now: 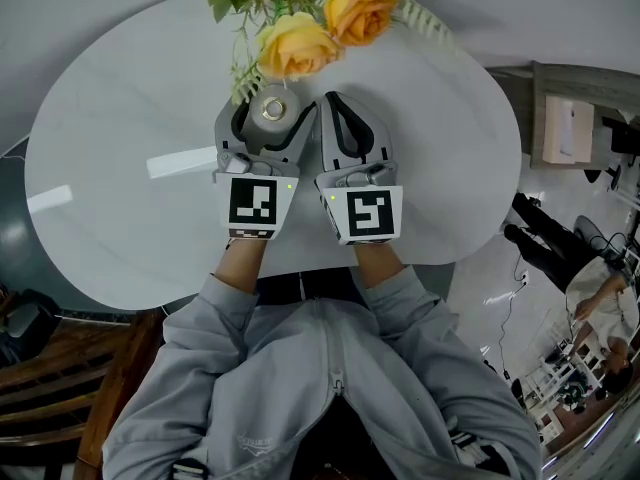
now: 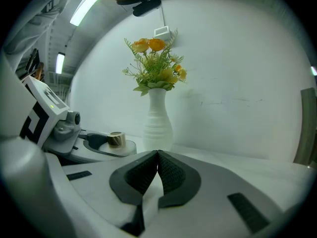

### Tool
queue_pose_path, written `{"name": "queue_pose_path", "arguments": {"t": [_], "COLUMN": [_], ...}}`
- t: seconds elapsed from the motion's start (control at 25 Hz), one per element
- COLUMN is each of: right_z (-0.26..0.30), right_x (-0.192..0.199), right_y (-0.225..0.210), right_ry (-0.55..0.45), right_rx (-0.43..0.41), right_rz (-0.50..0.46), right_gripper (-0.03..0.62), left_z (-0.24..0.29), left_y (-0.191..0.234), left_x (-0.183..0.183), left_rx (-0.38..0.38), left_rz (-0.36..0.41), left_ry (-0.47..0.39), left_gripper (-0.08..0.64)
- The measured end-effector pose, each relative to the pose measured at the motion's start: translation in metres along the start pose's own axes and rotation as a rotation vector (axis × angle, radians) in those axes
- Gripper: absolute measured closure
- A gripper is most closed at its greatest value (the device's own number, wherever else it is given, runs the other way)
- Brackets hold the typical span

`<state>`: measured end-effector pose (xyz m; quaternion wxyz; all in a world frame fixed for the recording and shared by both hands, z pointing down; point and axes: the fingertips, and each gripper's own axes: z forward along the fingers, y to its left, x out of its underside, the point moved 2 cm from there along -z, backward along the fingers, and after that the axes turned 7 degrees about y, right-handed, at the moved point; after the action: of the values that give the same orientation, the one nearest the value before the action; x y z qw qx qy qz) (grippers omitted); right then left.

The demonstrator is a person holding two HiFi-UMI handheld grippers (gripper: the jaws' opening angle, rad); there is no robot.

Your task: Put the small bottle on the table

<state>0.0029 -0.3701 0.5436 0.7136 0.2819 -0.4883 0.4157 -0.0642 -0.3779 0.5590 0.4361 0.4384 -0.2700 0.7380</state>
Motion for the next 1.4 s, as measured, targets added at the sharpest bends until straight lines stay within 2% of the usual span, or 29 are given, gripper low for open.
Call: {"name": "queue_pose_path", "arguments": {"t": [0.36,0.68,0.84,0.88,0.92,0.96,1.08,1.24,1.4], "right_z": [-0.01,-0.042,-0.061,-0.065,-0.069,-0.073,-0.086,-0.098,-0.118], "right_x": [-0.002,-0.022,-0.044,-0.052,-0.06,-0.07,-0.098,-0.136,-0.162], "right_y": [0.003,0.019,0.024,0.025,0.025,0.025,0.025,0.026,0.029], "right_ry": [0.018,0.031,0.009,-0.007,-0.027,-0.047,-0.1,-0.143,-0.163], "right_rx": [-0.009,-0.041,-0.046,-0.05,-0.053,-0.055,-0.049,-0.029,-0.004], "right_rz": [0.0,-0.02,-0.025,-0.026,-0.029,-0.036,-0.057,-0.04,-0.052], "right_gripper": [0.566,0.565,0.565,0.565,0.565,0.565,0.565,0.565,0.565], "left_z": [-0.001,-0.036,-0.074,-0.084,-0.094,-0.102,-0.122,-0.15,-0.175], "left_y": [-0.001,-0.002,0.002,0.002,0.003,0.002,0.001,0.007,0.001], "left_x": [0.003,-0.015,-0.043,-0.053,-0.062,-0.072,-0.099,-0.133,-0.155], "left_rx": [-0.006,-0.028,-0.077,-0.094,-0.109,-0.12,-0.139,-0.175,-0.168], "left_rz": [0.041,0.012,-0.035,-0.036,-0.028,-0.018,-0.004,-0.005,-0.013], "left_ry": [0.035,-0.035,-0.12,-0.143,-0.165,-0.182,-0.208,-0.254,-0.274], "left_gripper": [0.215,0.198,0.203,0.241,0.328,0.383,0.482,0.528,0.552]}}
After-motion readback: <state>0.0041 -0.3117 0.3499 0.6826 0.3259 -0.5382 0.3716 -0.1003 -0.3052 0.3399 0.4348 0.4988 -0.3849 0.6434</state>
